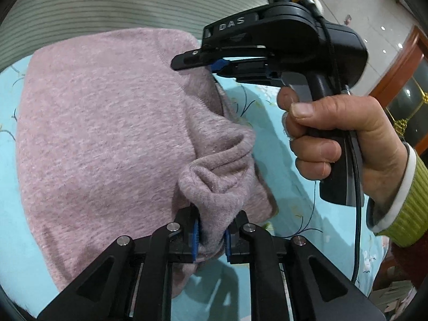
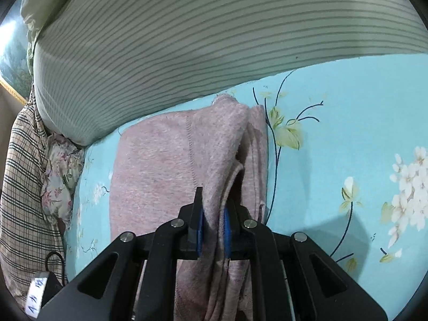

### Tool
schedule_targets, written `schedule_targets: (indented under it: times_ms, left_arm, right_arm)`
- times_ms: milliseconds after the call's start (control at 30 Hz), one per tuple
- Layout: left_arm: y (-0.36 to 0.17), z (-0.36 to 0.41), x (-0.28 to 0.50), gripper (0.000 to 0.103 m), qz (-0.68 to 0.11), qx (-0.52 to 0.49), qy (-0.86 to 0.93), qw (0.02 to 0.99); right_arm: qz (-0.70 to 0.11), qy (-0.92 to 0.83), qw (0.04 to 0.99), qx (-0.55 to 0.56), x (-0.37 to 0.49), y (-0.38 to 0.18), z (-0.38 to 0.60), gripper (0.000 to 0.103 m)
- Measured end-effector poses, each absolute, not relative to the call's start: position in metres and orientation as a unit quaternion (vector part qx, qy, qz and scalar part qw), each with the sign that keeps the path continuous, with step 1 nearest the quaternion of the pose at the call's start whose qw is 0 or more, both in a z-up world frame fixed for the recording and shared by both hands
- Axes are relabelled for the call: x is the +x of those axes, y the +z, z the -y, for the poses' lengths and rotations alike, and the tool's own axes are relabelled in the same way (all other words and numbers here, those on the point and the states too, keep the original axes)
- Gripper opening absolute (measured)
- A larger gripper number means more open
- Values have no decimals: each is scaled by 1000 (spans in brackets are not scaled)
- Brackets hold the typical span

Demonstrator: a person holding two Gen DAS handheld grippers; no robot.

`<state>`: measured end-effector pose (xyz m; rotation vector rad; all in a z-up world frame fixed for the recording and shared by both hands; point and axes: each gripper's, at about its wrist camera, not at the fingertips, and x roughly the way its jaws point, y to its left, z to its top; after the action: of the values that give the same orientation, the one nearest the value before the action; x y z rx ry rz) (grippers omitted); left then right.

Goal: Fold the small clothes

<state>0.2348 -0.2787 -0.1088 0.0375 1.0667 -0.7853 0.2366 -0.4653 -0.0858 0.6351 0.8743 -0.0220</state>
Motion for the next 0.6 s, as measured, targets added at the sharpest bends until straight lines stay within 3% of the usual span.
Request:
schedule_targets:
  times_ms: [67,133,167,233,600]
  left_arm:
    - [-105,274,236,29,-500,5,-368,784]
    - [-94,263,234,58,-494,4,-363,790]
    - [-86,253,232,62,-489,1,-358,796]
    - [-81,232,232,74,-487,-11,-347,801]
    - [-93,128,284,79,-511,-96,-246,818]
  right_arm:
    - [-415,-24,860,297,230,-79,462,33]
    - [-399,-25,865,303,219,-71,458,51]
    - [-394,-32,867,303,213,-68,456,66]
    - [-391,-39,867,305,202,-66,453,83]
    - [-444,-3,830,337,192,-106,442,84]
